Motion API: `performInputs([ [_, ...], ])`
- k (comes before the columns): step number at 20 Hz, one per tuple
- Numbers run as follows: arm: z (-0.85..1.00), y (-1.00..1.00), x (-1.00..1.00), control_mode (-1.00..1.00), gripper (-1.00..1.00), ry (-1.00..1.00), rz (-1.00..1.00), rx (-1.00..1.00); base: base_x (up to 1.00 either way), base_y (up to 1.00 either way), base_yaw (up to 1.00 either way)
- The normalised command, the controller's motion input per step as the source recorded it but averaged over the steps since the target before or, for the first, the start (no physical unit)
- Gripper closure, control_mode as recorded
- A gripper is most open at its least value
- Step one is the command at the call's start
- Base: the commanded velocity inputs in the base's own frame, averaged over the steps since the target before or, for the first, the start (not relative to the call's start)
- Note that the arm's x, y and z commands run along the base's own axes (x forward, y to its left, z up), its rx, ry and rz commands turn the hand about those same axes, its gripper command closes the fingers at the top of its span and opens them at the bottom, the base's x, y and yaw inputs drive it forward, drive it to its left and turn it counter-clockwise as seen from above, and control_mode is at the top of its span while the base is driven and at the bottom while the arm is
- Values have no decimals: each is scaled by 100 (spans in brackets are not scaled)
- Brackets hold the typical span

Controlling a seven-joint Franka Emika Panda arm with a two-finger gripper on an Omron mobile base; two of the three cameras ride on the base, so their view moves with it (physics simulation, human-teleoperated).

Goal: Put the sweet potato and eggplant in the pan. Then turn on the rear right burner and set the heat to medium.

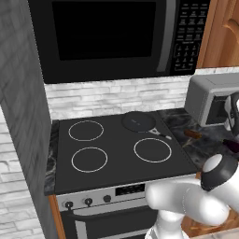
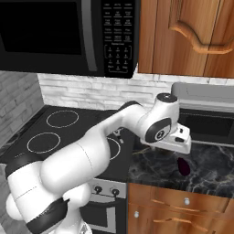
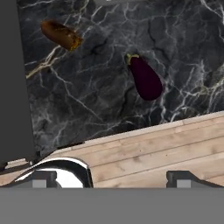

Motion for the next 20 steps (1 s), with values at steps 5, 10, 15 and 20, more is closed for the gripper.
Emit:
performInputs([
  [5,-7,-47,2,-100,-100,-6,0,0,0,0,0],
  [10,-22,-30,3,-100,-100,-16,0,-1,0,0,0],
  [15,-27,-10,34,-100,-100,-14,3,-3,0,0,0],
  [20,-6,0,51,-100,-100,2,9,-8,0,0,0],
])
